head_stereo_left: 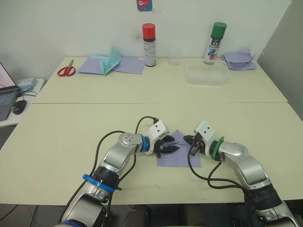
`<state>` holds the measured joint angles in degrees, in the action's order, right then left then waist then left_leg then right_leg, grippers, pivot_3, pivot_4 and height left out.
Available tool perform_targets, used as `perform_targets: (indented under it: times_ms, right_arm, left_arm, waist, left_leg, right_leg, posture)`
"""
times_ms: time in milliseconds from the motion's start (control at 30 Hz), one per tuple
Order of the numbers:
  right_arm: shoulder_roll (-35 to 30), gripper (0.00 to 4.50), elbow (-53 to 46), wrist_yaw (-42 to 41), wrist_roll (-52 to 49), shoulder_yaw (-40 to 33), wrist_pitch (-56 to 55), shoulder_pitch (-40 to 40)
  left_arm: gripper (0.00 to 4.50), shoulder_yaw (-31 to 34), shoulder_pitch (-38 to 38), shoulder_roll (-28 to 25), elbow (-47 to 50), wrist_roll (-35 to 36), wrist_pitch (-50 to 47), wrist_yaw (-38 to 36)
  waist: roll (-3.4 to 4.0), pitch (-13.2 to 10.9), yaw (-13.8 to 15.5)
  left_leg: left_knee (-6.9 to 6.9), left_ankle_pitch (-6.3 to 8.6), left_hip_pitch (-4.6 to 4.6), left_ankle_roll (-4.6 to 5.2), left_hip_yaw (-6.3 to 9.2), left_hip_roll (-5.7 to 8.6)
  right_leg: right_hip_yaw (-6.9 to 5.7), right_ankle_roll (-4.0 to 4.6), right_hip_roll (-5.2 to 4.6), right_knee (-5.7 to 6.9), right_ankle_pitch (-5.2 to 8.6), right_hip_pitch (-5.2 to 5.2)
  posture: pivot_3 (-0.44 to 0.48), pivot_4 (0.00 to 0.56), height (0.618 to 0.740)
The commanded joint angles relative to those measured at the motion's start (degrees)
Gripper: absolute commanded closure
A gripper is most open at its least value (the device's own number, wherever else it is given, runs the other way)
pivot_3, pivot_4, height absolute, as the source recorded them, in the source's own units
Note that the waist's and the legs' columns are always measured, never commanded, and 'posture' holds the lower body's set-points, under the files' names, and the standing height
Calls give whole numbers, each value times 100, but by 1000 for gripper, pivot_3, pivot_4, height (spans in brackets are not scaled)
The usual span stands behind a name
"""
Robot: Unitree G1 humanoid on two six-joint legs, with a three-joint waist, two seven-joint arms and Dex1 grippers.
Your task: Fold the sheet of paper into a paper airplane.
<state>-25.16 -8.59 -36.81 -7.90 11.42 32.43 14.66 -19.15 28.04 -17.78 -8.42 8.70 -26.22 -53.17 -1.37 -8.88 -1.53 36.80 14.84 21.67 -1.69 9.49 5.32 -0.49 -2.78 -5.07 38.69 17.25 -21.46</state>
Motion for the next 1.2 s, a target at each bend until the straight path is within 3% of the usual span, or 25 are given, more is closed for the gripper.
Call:
perform_targets:
  times_ms: [33,100,200,333,400,933,1200]
  right_arm:
    - [14,4500,122,-73,19,166,133,-66]
    - [22,4500,122,-69,20,161,136,-65]
    - [28,4500,103,-59,18,152,148,-82]
    - [31,4500,83,-60,10,147,164,-97]
    - [41,4500,90,-60,7,149,171,-84]
    - [434,4500,-61,-12,-254,-57,238,220]
    - [784,4500,635,220,-72,0,143,659]
  left_arm:
    - [2186,84,-22,-17,132,109,-241,-8]
    - [2186,128,-42,9,158,172,-354,38]
    - [2730,245,-50,58,205,339,-576,75]
    - [4042,192,-55,-24,225,317,-589,34]
    - [4479,149,-60,-45,203,265,-522,30]
    - [4479,7,-38,-61,12,-10,-204,77]
    - [4479,-20,-58,-57,-5,-45,-191,54]
  waist:
    - [0,0,-1]
    - [0,0,-2]
    - [0,0,-5]
    - [0,0,-5]
    - [0,0,-5]
    - [7,-6,-5]
    - [20,-14,-2]
  left_leg:
    - [0,0,0,0,0,0]
    - [0,0,0,0,0,0]
    - [0,0,0,0,0,0]
    - [-1,0,0,0,0,0]
    - [-1,0,0,0,0,0]
    - [-1,0,1,0,0,0]
    - [0,-2,17,-3,-1,5]
  right_leg:
    - [0,0,0,0,0,0]
    - [0,0,0,0,0,-1]
    - [0,0,0,0,0,-1]
    - [0,0,0,0,0,-1]
    - [0,0,0,0,0,-1]
    - [1,0,0,0,0,-4]
    - [4,2,-3,5,-1,-22]
  posture:
    - [0,150,740]
    - [0,150,740]
    - [0,150,740]
    - [0,150,740]
    - [0,150,740]
    - [0,150,740]
    - [0,150,740]
